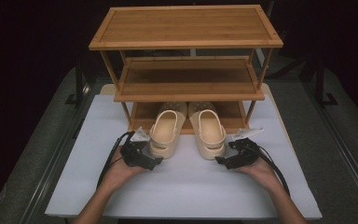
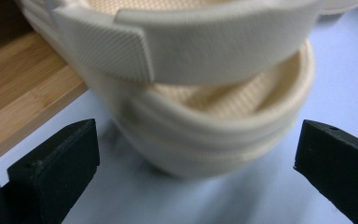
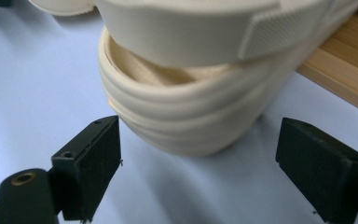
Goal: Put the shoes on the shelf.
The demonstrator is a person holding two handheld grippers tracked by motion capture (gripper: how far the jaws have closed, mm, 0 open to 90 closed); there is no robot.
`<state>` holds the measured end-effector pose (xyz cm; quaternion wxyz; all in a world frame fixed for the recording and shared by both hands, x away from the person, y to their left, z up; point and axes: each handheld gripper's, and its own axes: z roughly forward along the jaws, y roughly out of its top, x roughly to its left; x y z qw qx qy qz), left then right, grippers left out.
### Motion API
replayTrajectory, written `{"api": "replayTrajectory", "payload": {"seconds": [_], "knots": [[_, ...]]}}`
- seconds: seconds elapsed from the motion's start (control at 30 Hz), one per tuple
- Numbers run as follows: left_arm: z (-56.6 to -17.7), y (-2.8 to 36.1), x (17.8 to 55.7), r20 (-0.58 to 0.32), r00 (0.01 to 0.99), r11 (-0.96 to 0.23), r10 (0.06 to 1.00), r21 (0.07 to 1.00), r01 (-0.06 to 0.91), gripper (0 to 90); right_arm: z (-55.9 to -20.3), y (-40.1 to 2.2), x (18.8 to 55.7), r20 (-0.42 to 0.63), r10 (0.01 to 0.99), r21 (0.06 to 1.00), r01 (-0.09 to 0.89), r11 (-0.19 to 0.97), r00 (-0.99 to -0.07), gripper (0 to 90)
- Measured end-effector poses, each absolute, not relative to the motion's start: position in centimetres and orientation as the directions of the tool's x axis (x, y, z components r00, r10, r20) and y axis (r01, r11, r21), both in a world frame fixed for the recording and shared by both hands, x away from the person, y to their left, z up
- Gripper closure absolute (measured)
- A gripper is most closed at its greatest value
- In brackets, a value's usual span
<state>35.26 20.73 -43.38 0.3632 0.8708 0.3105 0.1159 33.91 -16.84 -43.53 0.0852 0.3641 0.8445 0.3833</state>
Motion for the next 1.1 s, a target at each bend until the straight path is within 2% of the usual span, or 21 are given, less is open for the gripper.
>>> {"api": "replayTrajectory", "payload": {"seconds": [0.3,0.6,1.1], "knots": [[-43.5,19.1,36.4,-0.051,0.771,-0.515,0.635,0.716,0.471,0.0,-43.4,-15.2,34.8,0.132,0.647,0.719,0.521,0.459,-0.751,14.2],[-43.7,17.2,38.3,-0.039,0.757,-0.513,0.653,0.712,0.479,0.0,-43.3,-13.8,37.1,0.117,0.64,0.731,0.502,0.462,-0.76,14.1],[-43.9,15.0,42.6,-0.03,0.734,-0.499,0.679,0.715,0.49,0.0,-43.1,-12.8,41.2,0.087,0.661,0.721,0.505,0.474,-0.745,14.4]]}}
